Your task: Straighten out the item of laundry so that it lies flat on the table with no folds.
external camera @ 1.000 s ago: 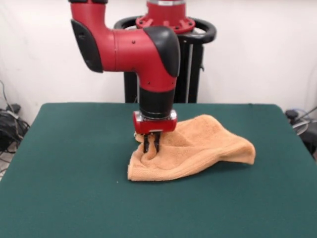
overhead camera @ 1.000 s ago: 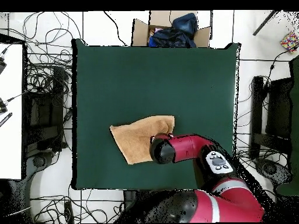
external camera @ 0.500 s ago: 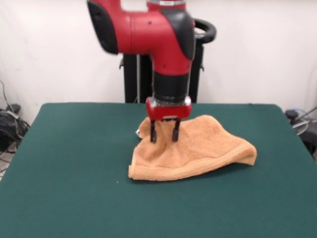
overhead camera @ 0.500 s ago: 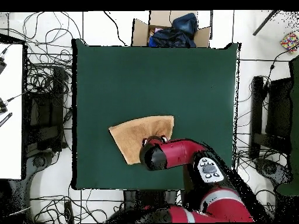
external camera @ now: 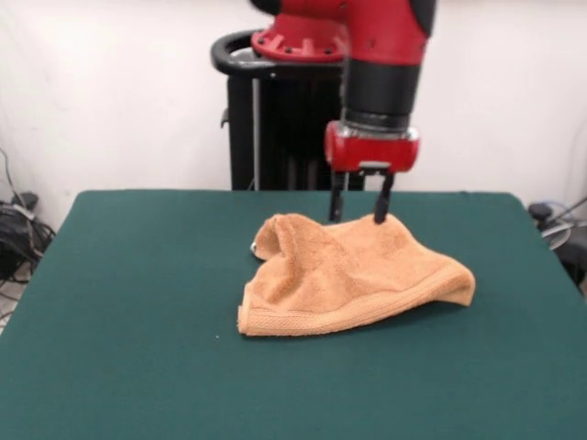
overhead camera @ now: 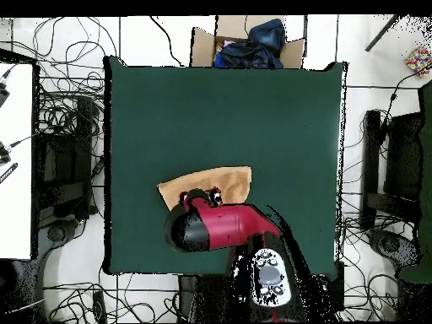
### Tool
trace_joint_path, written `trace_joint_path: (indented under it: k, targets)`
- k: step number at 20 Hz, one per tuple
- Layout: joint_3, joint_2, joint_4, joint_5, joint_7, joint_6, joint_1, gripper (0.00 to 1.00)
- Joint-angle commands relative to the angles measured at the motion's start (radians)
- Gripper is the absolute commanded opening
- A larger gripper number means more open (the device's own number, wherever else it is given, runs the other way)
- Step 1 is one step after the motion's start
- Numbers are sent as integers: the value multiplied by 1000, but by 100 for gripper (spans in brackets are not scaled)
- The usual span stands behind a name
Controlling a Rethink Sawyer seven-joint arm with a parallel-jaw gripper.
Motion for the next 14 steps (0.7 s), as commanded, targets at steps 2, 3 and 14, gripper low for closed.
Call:
trace_joint_path:
  k: [2, 3, 14]
  targets:
    - [-114, 95, 19, 151, 361, -183, 114, 100]
    - [-125, 122, -1, 163, 353, -213, 123, 100]
    - [-293, 305, -82, 295, 237, -393, 231, 100]
